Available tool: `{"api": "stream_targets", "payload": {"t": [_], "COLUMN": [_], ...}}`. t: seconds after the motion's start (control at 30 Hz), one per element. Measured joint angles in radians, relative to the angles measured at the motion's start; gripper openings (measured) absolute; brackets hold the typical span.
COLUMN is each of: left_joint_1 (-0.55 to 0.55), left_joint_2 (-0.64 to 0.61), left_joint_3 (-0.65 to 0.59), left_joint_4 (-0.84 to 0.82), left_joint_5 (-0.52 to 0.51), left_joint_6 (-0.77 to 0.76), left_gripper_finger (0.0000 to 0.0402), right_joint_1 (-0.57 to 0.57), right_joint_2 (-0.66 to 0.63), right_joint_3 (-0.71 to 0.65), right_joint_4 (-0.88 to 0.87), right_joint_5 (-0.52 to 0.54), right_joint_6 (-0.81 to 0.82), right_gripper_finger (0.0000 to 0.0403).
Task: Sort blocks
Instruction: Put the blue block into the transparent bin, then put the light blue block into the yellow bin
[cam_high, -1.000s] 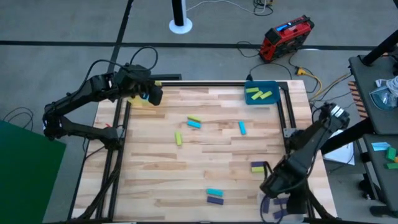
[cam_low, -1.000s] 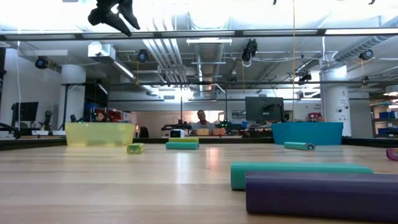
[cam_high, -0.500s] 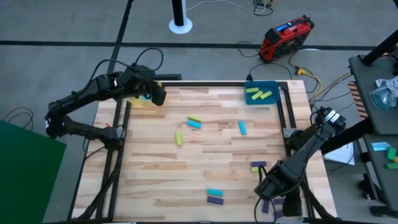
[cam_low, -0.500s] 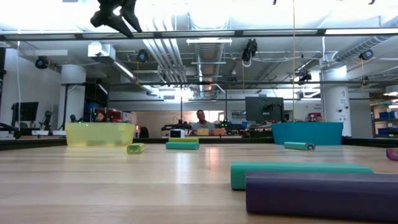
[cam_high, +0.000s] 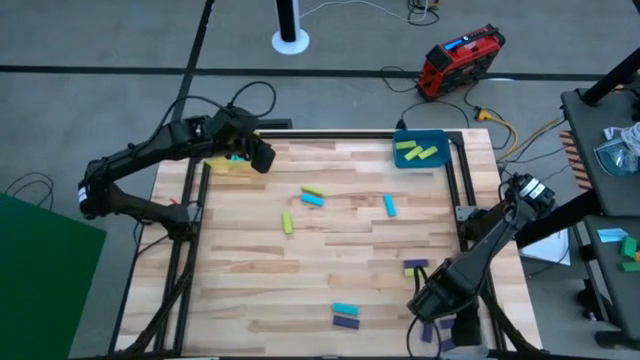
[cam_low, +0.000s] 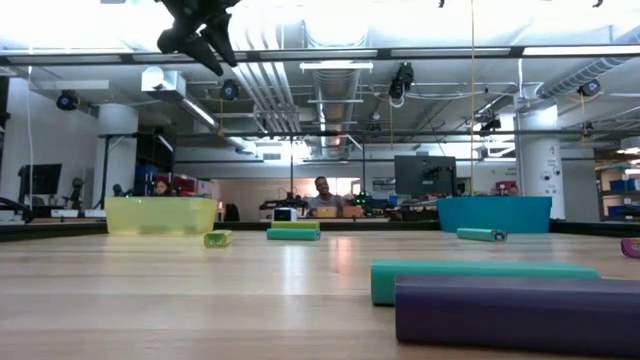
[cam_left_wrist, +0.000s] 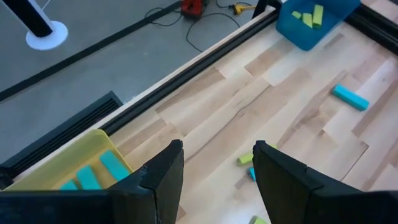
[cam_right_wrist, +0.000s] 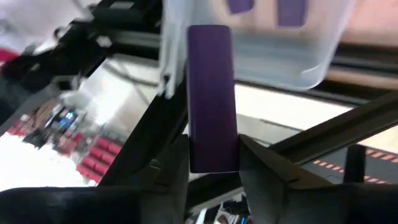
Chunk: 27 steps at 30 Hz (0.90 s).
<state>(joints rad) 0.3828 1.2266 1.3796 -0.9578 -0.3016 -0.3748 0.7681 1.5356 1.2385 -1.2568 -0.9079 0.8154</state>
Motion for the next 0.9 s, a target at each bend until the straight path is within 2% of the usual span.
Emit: {"api": "stream_targets", "payload": {"t": [0.23, 0.37, 0.5, 0.67, 0.8, 0.9], "left_joint_1": [0.000, 0.000, 0.000, -0.008, -0.022, -0.040], "left_joint_2": [0.002, 0.001, -0.006, -0.006, -0.006, -0.006], "left_joint_3": [0.000, 0.000, 0.000, 0.000, 0.000, 0.000], "left_joint_4": [0.001, 0.002, 0.004, 0.027, 0.026, 0.023], "left_joint_5": [0.000, 0.005, 0.111, 0.147, 0.155, 0.157], "left_joint_6": [-0.005, 0.000, 0.000, -0.023, -0.079, -0.168], "left_gripper_finger": [0.0170, 0.0170, 0.0170, 0.0170, 0.0170, 0.0170], "right_joint_1": [-0.009, -0.035, -0.142, -0.368, -0.581, -0.698], "right_joint_2": [0.028, 0.026, 0.014, 0.006, 0.005, 0.003], "right_joint_3": [-0.001, -0.002, 0.035, 0.076, 0.065, 0.063], "right_joint_4": [0.006, -0.015, -0.104, -0.070, 0.060, 0.173], "right_joint_5": [0.059, 0.092, 0.222, 0.660, 0.773, 0.833], "right_joint_6": [0.001, -0.051, -0.109, -0.216, -0.355, -0.446], "right_gripper_finger": [0.0211, 0.0234, 0.0225, 0.0203, 0.0177, 0.0156]}}
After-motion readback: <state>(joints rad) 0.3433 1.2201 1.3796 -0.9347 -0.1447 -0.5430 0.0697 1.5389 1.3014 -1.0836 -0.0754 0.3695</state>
